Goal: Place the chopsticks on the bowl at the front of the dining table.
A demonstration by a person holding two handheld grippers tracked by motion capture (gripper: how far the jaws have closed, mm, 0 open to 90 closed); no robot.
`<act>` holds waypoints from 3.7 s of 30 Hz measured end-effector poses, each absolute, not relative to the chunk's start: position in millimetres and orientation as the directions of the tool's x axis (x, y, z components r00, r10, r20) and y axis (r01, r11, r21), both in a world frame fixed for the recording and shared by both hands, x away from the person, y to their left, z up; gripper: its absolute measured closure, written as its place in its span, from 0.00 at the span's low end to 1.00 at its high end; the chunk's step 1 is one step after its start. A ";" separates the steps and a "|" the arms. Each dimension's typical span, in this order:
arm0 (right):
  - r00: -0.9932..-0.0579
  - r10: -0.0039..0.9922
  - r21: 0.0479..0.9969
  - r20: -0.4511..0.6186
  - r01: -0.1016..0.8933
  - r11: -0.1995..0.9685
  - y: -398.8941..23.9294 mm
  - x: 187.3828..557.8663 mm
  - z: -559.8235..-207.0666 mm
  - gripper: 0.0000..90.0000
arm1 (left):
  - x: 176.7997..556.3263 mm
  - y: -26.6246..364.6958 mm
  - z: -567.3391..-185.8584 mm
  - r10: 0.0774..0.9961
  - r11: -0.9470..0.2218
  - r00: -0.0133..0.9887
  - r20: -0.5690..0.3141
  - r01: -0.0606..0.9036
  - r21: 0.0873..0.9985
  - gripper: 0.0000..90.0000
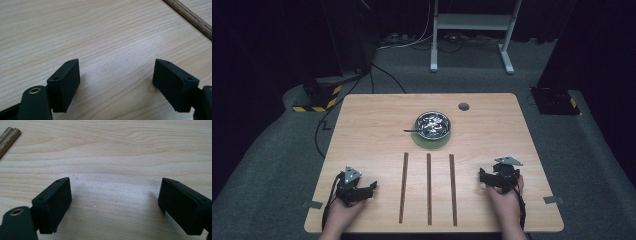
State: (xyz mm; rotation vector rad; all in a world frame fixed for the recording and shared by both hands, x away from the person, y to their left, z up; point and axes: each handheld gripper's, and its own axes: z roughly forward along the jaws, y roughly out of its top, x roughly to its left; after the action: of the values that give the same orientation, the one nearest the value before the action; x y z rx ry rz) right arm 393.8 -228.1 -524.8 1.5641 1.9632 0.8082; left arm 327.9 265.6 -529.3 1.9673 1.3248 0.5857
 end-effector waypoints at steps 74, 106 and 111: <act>-0.477 0.879 0.731 0.027 0.609 0.308 -136.7 352.2 -517.8 0.54 | 325.8 265.5 -529.1 0.919 -0.256 0.393 -0.008 0.613 0.747 0.25; -0.431 0.902 0.722 0.002 0.625 0.297 -135.5 358.6 -519.4 0.89 | 325.7 265.5 -529.1 0.920 -0.256 0.393 -0.007 0.613 0.747 0.25; -0.386 0.922 0.716 0.016 0.648 0.259 -147.7 363.1 -518.7 0.92 | 325.7 265.5 -529.1 0.920 -0.256 0.393 -0.007 0.613 0.747 0.25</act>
State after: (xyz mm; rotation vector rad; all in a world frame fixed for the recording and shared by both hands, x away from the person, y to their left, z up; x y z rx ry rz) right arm 363.1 -147.7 -518.7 1.4265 2.1286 0.9115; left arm 325.7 265.5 -529.1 1.9763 1.3093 0.5794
